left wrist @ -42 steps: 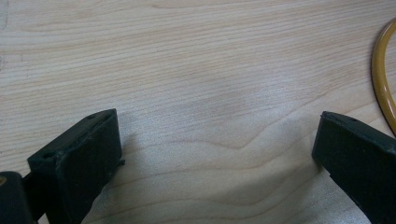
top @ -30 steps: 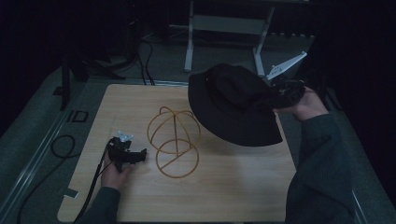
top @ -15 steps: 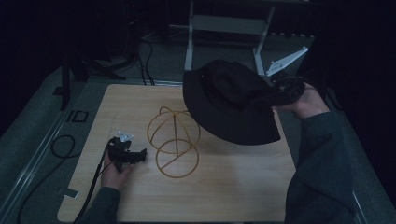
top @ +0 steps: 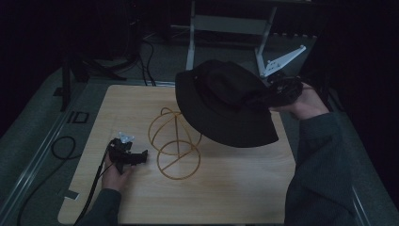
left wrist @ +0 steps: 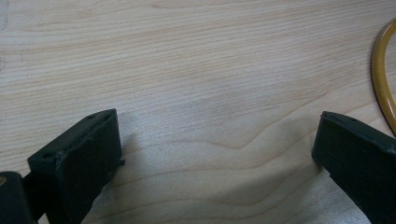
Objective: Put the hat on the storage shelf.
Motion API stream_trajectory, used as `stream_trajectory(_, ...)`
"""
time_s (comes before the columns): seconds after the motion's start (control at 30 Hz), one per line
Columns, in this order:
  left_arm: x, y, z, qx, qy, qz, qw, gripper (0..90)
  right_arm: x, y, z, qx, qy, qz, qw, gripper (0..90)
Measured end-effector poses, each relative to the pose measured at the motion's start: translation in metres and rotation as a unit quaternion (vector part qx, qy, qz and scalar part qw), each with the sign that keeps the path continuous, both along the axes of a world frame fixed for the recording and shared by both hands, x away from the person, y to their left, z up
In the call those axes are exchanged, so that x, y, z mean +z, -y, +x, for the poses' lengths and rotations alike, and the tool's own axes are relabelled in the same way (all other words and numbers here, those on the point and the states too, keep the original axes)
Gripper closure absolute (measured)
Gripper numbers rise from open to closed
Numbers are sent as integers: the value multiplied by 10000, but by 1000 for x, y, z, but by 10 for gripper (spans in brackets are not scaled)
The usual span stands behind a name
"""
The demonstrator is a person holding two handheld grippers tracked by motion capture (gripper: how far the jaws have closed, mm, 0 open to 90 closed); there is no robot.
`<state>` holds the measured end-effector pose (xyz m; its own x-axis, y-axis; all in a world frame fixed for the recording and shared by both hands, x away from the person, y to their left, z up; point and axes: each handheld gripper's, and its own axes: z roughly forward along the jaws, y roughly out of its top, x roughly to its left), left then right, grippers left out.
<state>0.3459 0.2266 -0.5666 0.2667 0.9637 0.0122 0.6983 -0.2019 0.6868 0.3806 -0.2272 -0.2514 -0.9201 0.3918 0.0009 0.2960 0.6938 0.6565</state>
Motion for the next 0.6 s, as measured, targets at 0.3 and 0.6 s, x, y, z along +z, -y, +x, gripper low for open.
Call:
stream_trajectory(0.3,0,0,0,3,2,-2,10000,15,0,-14,-6,253,43,59,9997,877)
stream_trajectory(0.6,0,0,0,3,3,-1,10000,15,-8,-31,-6,452,24,-48,9990,876)
